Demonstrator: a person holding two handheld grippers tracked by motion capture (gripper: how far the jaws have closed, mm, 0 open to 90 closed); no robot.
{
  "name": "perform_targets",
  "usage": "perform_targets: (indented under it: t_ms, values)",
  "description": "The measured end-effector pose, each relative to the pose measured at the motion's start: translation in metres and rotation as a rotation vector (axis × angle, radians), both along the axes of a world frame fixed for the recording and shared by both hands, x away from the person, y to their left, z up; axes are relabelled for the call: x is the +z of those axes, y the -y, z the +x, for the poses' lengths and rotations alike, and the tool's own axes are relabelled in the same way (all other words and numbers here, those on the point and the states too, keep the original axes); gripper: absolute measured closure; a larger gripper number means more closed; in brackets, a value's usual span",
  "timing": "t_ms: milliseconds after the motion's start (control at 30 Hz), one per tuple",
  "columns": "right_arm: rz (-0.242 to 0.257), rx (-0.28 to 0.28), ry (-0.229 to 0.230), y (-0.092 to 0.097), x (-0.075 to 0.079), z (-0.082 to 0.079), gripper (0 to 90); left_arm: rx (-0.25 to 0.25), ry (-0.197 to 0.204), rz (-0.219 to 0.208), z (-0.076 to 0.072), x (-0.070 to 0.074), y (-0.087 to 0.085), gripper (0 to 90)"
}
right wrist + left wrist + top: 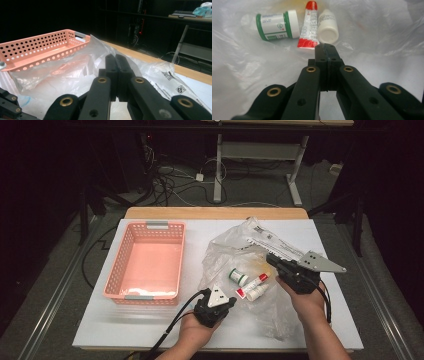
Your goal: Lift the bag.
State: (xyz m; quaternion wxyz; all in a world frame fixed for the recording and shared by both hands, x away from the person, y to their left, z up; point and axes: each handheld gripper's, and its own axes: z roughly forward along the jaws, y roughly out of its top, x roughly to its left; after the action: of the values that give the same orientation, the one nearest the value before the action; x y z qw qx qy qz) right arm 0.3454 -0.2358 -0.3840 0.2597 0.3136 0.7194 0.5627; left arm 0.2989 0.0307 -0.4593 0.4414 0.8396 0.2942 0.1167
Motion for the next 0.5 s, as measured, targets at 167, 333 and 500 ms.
perform_targets:
  t_ms: [167,333,500]
  values:
    - [0.007,-0.001,0.016,0.0,0.005,-0.001,90.0,0.004,0.052,-0.012,-0.001,0.012,0.0,88.7]
    - [0.016,-0.009,0.021,-0.002,0.008,0.001,90.0,0.007,0.091,-0.029,0.003,0.024,-0.003,88.7]
    - [0.017,-0.027,0.03,0.001,0.013,0.006,90.0,0.033,0.127,-0.069,0.009,0.041,-0.011,88.7]
